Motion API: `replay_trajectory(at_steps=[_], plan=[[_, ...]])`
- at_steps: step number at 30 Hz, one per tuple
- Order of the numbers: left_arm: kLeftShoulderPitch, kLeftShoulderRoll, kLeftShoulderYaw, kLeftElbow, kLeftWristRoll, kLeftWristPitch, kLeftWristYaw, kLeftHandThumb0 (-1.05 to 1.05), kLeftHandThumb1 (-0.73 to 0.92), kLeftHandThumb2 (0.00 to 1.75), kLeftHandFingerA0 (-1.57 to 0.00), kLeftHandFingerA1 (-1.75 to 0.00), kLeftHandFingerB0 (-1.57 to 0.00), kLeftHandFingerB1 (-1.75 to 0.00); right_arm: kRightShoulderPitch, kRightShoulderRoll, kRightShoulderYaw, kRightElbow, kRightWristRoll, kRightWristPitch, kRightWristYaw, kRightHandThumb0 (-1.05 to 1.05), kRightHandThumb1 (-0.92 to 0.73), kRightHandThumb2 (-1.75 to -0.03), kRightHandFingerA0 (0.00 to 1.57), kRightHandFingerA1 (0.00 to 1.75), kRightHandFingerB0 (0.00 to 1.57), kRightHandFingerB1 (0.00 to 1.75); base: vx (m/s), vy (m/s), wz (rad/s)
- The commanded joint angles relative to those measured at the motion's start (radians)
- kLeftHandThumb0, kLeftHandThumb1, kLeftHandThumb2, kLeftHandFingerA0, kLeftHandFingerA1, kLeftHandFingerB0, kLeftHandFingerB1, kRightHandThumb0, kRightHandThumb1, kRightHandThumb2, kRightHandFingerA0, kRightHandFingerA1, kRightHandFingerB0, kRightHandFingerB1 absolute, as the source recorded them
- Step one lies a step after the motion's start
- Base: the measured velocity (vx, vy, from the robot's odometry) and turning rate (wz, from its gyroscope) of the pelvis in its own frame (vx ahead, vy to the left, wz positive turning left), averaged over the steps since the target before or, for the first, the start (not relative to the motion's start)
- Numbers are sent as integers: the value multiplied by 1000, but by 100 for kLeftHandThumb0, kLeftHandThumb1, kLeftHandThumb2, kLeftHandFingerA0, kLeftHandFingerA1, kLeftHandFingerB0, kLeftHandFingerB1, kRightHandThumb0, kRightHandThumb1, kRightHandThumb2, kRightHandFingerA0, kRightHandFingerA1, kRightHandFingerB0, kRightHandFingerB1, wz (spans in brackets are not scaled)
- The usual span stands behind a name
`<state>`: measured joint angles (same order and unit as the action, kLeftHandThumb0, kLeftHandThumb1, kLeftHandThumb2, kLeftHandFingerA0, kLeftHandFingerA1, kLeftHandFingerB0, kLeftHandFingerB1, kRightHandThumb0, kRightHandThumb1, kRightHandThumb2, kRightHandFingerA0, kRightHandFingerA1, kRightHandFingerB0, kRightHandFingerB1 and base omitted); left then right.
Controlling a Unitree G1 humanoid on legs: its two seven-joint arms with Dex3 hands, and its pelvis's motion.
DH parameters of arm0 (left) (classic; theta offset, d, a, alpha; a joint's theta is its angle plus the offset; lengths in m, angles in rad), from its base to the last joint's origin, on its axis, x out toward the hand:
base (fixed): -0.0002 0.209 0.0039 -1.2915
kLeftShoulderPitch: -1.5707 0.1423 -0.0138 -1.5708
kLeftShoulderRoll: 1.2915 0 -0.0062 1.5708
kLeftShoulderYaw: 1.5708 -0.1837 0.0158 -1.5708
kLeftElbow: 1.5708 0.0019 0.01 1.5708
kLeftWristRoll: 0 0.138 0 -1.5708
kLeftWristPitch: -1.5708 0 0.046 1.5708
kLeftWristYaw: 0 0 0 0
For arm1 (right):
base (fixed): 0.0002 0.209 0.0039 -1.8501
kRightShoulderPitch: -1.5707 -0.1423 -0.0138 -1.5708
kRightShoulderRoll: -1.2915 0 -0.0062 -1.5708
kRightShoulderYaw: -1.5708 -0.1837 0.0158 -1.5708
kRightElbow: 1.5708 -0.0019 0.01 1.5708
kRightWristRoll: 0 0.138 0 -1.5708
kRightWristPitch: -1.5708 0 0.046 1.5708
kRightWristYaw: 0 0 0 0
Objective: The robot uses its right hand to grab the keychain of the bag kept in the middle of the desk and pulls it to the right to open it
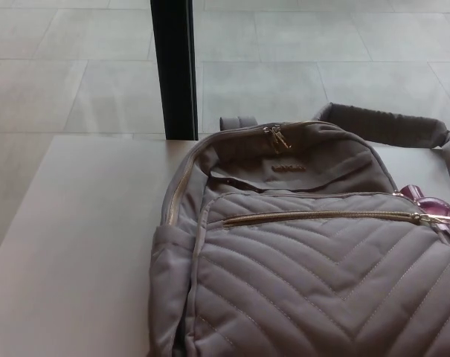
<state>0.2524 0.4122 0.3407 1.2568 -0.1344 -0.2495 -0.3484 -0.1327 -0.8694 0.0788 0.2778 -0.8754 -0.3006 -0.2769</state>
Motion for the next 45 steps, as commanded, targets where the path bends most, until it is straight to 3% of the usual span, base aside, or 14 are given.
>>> replay_trajectory(at_steps=[1, 2, 5, 13, 14, 19, 25, 26, 30, 31, 41, 42, 43, 45], plan=[[2, 11, 5, 10, -6, -9, -7, -63, 77, 63, -48, -51, -47, -47, 97, -12, -64, -169, 65, 177, 250, -81, -57, -93, 27, 54, 4, 22, 0, 0, 0], [7, 13, -4, 8, 5, -23, -3, -65, 77, 63, -48, -50, -47, -46, 111, -15, -69, -202, 48, 203, 276, -87, -72, -62, 20, 38, 0, 14, 0, 0, 0], [5, 16, -13, 16, 16, -23, 5, -65, 78, 63, -48, -45, -43, -43, 176, -21, -124, -279, 122, 226, 359, -105, -63, -108, 3, 16, 0, 1, 0, 0, 0], [7, 19, -6, 9, 2, -12, -23, -60, 79, 64, -46, -48, -41, -43, 314, -3, -335, -290, 371, 248, 487, -105, -64, -109, 0, 19, 0, 0, 0, 0, 0], [10, 19, -16, 8, 15, -24, -8, -61, 79, 64, -47, -46, -41, -42, 318, 7, -364, -264, 421, 257, 507, -98, -77, -70, 0, 0, 0, 0, 0, 0, 0], [5, 15, -14, 13, 12, -8, 5, -62, 79, 64, -48, -46, -40, -42, 350, 114, -599, -128, 683, 299, 527, -90, -61, -102, 0, 30, 9, 14, 0, 0, 0], [-4, 7, -1, 21, -3, 18, 7, -61, 77, 63, -48, -49, -42, -43, 207, 181, -774, 174, 785, 324, 363, -70, -81, -65, 115, 75, 84, 54, 0, 0, 0], [-3, 9, -1, 24, -3, 21, 3, -63, 62, 96, -41, -57, -35, -53, 181, 165, -818, 243, 812, 359, 370, -80, -77, -64, 107, 72, 79, 51, 0, 0, 0], [0, 10, -8, 28, 7, 10, 10, -62, 77, 63, -49, -46, -42, -41, 191, 113, -846, 318, 848, 361, 462, -91, -80, -64, 73, 66, 38, 37, 0, 0, 0], [2, 7, -7, 25, 6, 4, 18, -63, 76, 63, -50, -46, -43, -42, 211, 56, -842, 390, 852, 361, 556, -105, -66, -110, 21, 56, 0, 9, 0, 0, 0], [-8, 5, -25, 30, 25, 8, 27, -63, 78, 64, -50, -45, -43, -40, 267, 18, -935, 509, 1061, 363, 960, -104, -69, -116, 4, 13, 18, 47, 0, 0, 0], [-9, 7, -24, 27, 23, 10, 25, -62, 78, 64, -49, -48, -42, -41, 264, 24, -957, 518, 1081, 380, 972, -105, -92, -70, 2, 41, 45, 33, 0, 0, 0], [-8, 9, -27, 25, 26, 6, 28, -62, 79, 64, -49, -47, -42, -41, 252, 32, -993, 543, 1120, 397, 1001, -105, -74, -120, 7, 34, 45, 49, 0, 0, 0], [-4, 10, -27, 21, 25, 0, 25, -61, 78, 64, -49, -47, -43, -42, 238, 40, -1035, 580, 1153, 405, 1024, -105, -74, -120, 10, 50, 57, 52, 0, 0, 0]])
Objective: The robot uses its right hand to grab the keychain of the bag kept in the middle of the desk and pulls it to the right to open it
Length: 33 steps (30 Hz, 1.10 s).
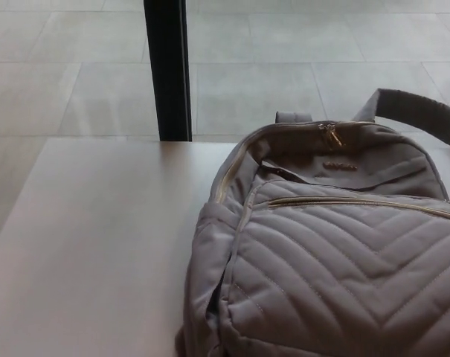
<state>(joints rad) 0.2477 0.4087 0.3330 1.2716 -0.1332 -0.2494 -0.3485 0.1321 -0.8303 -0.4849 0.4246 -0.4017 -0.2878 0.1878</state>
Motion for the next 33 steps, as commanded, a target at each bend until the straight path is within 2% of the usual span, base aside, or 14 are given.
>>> replay_trajectory(at_steps=[1, 4, 6, 8, 9, 10, 11, 14, 15, 24, 25, 26, 27, 33], plan=[[3, 12, -13, 4, 16, -2, 18, -61, 77, 63, -49, -49, -43, -43, -32, 3, -488, 446, 693, 397, 569, -105, -74, -122, 16, 54, 57, 51, 0, 0, 0], [7, 12, -12, -1, 14, -9, 9, -62, 78, 64, -49, -48, -42, -42, -29, 1, -526, 435, 727, 434, 605, -105, -92, -78, 9, 38, 61, 41, 0, 0, 0], [5, 11, -10, 1, 11, -7, 10, -61, 79, 61, -49, -45, -40, -41, -48, -32, -547, 461, 757, 505, 706, -105, -90, -69, 52, 44, 38, 32, 0, 0, 0], [3, 11, -12, 6, 14, -6, 17, -61, 79, 61, -49, -45, -40, -41, -48, -35, -548, 454, 758, 507, 722, -105, -90, -69, 52, 44, 38, 32, 0, 0, 0], [1, 12, -14, 8, 18, -4, 25, -61, 78, 64, -50, -45, -42, -41, -45, -40, -532, 431, 758, 472, 762, -105, -75, -117, 58, 54, 22, 42, 0, 0, 0], [-2, 14, -13, 13, 15, 3, 12, -61, 79, 62, -49, -44, -41, -40, -15, -30, -524, 323, 781, 456, 784, -105, -73, -114, 56, 55, 20, 42, 0, 0, 0], [-2, 14, -12, 11, 14, 5, 11, -63, 63, 97, -42, -57, -34, -53, -11, -31, -527, 282, 793, 470, 790, -105, -72, -113, 56, 56, 22, 42, 0, 0, 0], [6, 11, -13, -4, 12, -7, 9, -63, 78, 64, -49, -49, -43, -43, -22, -41, -544, 274, 797, 491, 781, -97, -69, -111, 43, 55, 23, 43, 0, 0, 0], [3, 12, -12, 2, 11, -4, 9, -63, 78, 63, -49, -48, -42, -42, -36, -52, -559, 318, 776, 502, 732, -100, -90, -68, 42, 42, 29, 29, 0, 0, 0], [-13, 11, -3, -24, -7, 14, -5, -63, 79, 64, -46, -49, -38, -40, -79, 58, -657, 648, 668, 473, 156, -77, -84, -65, 43, 62, 23, 42, 0, 0, 0], [-19, 12, -3, -16, -5, 21, 1, -64, 63, 97, -41, -59, -33, -53, -82, 74, -682, 678, 682, 479, 104, -70, -78, -64, 41, 57, 24, 43, 0, 0, 0], [-25, 14, -6, -4, 0, 26, 9, -63, 79, 64, -48, -48, -39, -39, -75, 100, -694, 706, 686, 472, 64, -65, -64, -98, 50, 73, 21, 54, 0, 0, 0], [-27, 15, -6, 1, 3, 27, 11, -63, 79, 64, -48, -48, -39, -40, -70, 124, -694, 730, 677, 469, 18, -59, -79, -63, 56, 74, 27, 47, 0, 0, 0], [-32, 28, 7, -11, -13, 52, 10, -61, 80, 64, -52, -52, -40, -42, -24, 222, -583, 761, 576, 492, 30, -62, -77, -63, 24, 57, 26, 45, 0, 0, 0]])
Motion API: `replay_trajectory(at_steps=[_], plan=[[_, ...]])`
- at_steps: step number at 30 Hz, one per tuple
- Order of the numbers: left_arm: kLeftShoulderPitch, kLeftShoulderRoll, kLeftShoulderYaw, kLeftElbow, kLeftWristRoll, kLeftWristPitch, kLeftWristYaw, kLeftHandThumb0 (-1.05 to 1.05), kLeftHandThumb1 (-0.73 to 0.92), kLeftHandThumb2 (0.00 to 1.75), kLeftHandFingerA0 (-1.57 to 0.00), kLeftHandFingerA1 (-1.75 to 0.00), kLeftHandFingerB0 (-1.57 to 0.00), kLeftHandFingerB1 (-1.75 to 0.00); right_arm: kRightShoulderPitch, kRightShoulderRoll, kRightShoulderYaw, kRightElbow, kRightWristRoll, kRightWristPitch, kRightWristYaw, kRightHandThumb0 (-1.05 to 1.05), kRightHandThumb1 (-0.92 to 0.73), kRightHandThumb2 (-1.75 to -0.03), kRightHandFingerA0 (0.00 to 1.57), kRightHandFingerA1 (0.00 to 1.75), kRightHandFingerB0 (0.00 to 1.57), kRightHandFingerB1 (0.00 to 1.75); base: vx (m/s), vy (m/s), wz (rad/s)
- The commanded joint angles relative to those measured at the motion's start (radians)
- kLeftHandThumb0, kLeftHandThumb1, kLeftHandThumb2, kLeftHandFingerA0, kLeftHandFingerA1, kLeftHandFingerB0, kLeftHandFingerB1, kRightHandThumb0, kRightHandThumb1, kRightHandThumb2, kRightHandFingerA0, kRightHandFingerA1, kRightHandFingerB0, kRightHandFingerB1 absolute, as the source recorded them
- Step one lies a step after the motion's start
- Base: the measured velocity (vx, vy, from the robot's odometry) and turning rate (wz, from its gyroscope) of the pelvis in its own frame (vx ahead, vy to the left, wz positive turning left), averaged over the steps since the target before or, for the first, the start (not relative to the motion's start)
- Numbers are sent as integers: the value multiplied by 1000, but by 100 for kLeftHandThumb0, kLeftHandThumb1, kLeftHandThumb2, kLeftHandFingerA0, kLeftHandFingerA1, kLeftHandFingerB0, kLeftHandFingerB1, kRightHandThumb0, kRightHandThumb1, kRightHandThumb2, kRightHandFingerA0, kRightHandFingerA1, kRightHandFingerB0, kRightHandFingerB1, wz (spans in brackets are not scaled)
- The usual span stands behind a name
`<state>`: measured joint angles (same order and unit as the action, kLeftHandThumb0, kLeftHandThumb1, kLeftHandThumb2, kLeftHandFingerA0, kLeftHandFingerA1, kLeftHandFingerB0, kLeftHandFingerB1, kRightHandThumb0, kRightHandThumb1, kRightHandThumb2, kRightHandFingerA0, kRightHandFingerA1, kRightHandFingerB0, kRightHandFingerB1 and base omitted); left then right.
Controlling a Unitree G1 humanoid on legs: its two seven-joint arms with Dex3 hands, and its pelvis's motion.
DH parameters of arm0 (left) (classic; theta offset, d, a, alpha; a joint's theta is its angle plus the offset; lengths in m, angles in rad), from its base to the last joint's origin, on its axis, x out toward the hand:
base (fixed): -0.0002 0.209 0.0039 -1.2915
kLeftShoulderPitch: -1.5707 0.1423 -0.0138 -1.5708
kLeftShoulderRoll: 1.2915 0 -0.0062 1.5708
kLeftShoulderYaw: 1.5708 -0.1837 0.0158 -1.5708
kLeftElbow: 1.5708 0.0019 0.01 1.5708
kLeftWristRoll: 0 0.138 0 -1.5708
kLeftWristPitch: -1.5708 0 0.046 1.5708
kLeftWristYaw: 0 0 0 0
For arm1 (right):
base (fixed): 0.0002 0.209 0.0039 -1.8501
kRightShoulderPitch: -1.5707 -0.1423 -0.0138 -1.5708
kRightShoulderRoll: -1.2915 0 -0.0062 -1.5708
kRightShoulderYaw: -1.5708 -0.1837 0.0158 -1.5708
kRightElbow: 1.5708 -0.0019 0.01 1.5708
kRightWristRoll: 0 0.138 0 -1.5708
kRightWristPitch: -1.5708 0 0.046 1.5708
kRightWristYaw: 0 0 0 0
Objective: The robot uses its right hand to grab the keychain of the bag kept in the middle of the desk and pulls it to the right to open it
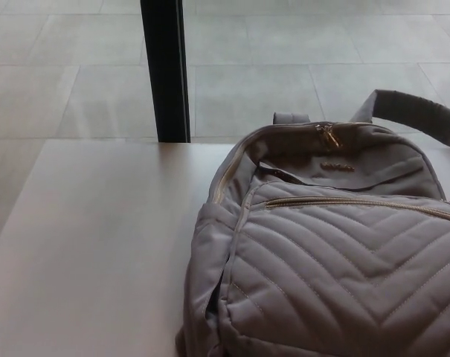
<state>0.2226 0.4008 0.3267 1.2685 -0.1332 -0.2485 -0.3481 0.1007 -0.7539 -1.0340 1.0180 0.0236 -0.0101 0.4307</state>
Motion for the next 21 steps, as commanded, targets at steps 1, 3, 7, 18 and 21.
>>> replay_trajectory(at_steps=[1, 3, 7, 18, 21], plan=[[-7, 39, 14, -9, -15, 61, -2, -62, 66, 100, -43, -61, -31, -53, 14, 161, -26, 182, 157, 169, -167, -63, -73, -61, 45, 63, 29, 44, 0, 0, 0], [-17, 47, 25, -10, -27, 82, -18, -62, 64, 99, -43, -62, -30, -53, 8, 166, -12, 195, 163, 155, -135, -64, -69, -61, 44, 56, 29, 43, 0, 0, 0], [-33, 46, 23, -11, -17, 93, 5, -61, 82, 64, -49, -52, -37, -40, 6, 191, 37, 166, 182, 133, -73, -67, -67, -60, 49, 55, 28, 41, 0, 0, 0], [-27, 58, 57, -22, -25, 138, 16, -62, 80, 64, -42, -49, -28, -37, 63, 211, 241, 138, 160, -12, -53, -58, -49, -56, 45, 55, 48, 39, 0, 0, 0], [-36, 57, 58, -28, -27, 152, 18, -60, 78, 63, -42, -50, -30, -38, 70, 207, 285, 140, 152, -47, -54, -61, -49, -55, 47, 56, 48, 39, 0, 0, 0]])
